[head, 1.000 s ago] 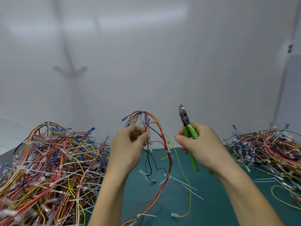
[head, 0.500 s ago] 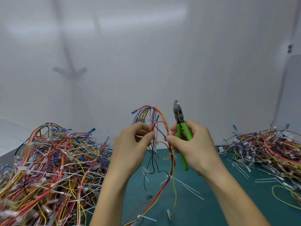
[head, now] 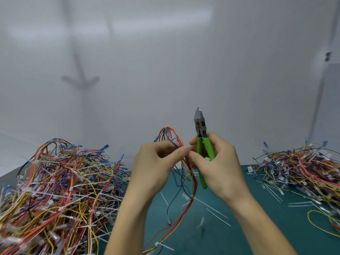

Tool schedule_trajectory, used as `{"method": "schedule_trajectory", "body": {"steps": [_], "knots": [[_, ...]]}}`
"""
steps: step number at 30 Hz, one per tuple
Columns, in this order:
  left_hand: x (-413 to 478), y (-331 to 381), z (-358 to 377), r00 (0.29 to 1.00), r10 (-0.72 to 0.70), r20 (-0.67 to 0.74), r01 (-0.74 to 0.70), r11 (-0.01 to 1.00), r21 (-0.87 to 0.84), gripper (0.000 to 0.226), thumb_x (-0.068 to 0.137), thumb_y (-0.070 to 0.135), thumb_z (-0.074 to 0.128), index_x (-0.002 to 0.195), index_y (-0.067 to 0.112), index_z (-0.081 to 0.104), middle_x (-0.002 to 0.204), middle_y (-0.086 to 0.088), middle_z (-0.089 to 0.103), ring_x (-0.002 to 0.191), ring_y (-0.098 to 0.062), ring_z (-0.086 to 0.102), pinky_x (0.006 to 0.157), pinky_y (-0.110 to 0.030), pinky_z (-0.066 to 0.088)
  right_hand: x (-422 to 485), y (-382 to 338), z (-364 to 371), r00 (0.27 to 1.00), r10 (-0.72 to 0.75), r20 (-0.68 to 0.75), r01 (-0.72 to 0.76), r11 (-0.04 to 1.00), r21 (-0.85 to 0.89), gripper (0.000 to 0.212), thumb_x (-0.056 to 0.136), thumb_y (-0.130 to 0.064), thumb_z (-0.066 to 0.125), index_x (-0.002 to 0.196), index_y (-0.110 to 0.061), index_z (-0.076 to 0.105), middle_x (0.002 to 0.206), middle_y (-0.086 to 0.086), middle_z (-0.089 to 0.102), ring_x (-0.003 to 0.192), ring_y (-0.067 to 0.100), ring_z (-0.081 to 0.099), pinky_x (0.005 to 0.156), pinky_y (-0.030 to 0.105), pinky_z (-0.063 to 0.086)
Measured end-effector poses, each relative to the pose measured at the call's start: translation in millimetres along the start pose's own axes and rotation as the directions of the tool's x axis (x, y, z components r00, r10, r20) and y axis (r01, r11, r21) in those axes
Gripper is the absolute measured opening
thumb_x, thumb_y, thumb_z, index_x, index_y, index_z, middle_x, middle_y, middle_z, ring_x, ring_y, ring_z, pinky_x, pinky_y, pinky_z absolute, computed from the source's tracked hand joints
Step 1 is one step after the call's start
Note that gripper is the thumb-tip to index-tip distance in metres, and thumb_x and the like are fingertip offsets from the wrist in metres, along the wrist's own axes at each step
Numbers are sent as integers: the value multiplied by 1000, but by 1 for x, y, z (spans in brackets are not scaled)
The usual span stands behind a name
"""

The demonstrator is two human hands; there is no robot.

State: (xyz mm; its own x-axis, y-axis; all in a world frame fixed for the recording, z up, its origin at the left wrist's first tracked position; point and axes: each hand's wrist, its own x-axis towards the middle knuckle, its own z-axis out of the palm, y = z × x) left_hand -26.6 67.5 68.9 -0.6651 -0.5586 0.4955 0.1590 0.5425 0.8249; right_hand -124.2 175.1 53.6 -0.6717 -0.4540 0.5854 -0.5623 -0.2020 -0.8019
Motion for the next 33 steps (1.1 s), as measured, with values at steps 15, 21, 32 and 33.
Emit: {"method": "schedule_trajectory", "body": {"steps": [15, 21, 32, 33], "knots": [[3, -11, 6, 990, 51, -133, -14, 964, 267, 23, 81, 37, 76, 63, 24, 70, 59, 11, 67, 55, -2, 56, 55, -22, 43, 2, 6, -1, 994, 64, -87, -86, 957, -277, 11, 83, -22, 71, 82, -28, 61, 72, -7, 69, 65, 8, 64, 63, 27, 55], [4, -13, 8, 997, -65, -38, 68, 994, 88, 15, 93, 16, 64, 81, 10, 71, 79, 4, 77, 81, -15, 72, 87, -43, 54, 7, 11, -8, 982, 69, -178, -136, 909, -395, 7, 85, -23, 66, 86, -27, 60, 75, -7, 68, 72, 16, 63, 65, 33, 53], [7, -20, 1, 988, -40, -150, 48, 998, 48, 10, 95, 13, 62, 89, 8, 68, 84, 1, 75, 84, -12, 70, 82, -31, 53, 4, -8, -20, 1000, 3, -9, -6, 903, -431, 46, 91, -61, 47, 79, -18, 58, 65, 1, 59, 66, 22, 58, 61, 35, 46], [8, -21, 0, 985, -41, -168, 51, 997, 56, 11, 95, 14, 62, 88, 8, 68, 84, -1, 75, 85, -16, 70, 84, -36, 54, 4, -11, -19, 999, 26, 31, -11, 915, -404, 52, 89, -65, 44, 81, -16, 61, 68, 4, 63, 68, 26, 61, 65, 40, 50]]}}
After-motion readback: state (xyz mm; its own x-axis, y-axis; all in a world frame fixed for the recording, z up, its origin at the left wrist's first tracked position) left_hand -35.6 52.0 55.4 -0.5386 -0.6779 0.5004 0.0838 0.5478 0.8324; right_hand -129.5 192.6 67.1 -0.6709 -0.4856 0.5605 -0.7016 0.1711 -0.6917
